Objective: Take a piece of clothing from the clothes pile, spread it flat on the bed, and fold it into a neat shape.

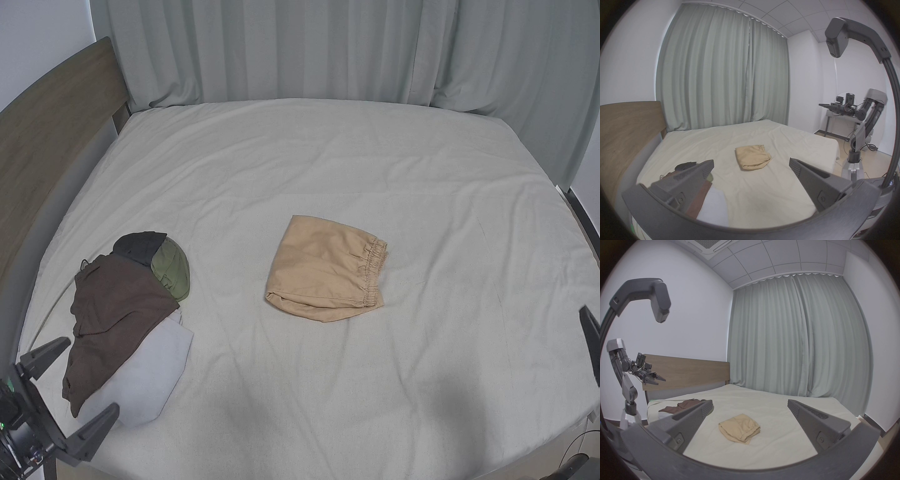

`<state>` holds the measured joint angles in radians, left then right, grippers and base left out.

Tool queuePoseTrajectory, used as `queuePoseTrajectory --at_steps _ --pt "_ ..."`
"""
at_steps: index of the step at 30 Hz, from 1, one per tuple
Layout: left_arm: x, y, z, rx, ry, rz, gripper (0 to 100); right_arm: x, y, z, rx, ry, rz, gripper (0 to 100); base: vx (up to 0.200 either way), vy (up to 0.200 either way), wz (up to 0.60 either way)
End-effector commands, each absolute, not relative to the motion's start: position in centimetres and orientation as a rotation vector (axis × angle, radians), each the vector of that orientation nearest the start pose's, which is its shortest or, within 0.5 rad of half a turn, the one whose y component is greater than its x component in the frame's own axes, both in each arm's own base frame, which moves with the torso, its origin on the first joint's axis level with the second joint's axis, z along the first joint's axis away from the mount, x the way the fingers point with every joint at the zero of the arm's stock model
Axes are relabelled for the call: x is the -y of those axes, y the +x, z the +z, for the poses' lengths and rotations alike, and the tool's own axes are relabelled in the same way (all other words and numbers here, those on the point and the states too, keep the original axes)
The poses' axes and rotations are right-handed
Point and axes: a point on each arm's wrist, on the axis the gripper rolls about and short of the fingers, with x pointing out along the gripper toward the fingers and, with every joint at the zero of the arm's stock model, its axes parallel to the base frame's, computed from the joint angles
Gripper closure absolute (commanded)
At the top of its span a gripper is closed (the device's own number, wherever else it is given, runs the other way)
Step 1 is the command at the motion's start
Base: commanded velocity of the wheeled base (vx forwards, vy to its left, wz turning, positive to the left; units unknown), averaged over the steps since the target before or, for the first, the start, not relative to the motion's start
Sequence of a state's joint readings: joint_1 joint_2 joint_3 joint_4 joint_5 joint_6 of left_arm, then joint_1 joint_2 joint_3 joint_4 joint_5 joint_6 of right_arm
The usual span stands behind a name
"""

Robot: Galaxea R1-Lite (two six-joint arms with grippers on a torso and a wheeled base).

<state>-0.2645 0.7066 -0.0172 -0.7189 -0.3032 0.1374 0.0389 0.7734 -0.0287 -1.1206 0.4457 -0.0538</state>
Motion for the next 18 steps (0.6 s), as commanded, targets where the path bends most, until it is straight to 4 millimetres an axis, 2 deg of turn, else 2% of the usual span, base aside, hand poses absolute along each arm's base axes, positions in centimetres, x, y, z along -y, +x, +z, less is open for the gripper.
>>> queuePoseTrajectory --at_steps 1,5,7,9,10,13,15,18 --pt "0.5 -0.9 11.9 0.194 0.150 -0.399 0 -0.9 -1.1 15.2 0.482 -0.140 0.432 0 0.000 0.000 0.00" --pt "0.4 -1.8 10.0 0.162 0.150 -0.374 0 -0.8 -2.7 13.0 0.449 -0.135 0.424 0 0.000 0.000 0.00" --pt "0.4 -1.8 10.0 0.158 0.146 -0.372 0 -0.8 -3.1 11.8 0.415 -0.131 0.416 0 0.000 0.000 0.00" --pt "0.4 -1.8 10.0 0.160 0.144 -0.359 0 -0.8 -2.9 10.5 0.306 -0.100 0.382 0 0.000 0.000 0.00" --pt "0.4 -1.8 10.0 0.160 0.144 -0.359 0 -0.8 -2.9 10.5 0.306 -0.100 0.382 0 0.000 0.000 0.00" --pt "0.5 -1.9 9.0 0.089 0.148 -0.240 0 -0.3 -2.3 8.2 0.060 0.019 0.153 0 0.000 0.000 0.00" --pt "0.5 -2.3 8.1 0.059 0.144 -0.211 0 -0.2 -2.3 7.9 0.026 0.034 0.088 0 0.000 0.000 0.00" --pt "0.5 -2.3 8.3 0.072 0.139 -0.184 0 -0.1 -2.3 8.1 0.048 0.039 0.062 0 0.000 0.000 0.00"
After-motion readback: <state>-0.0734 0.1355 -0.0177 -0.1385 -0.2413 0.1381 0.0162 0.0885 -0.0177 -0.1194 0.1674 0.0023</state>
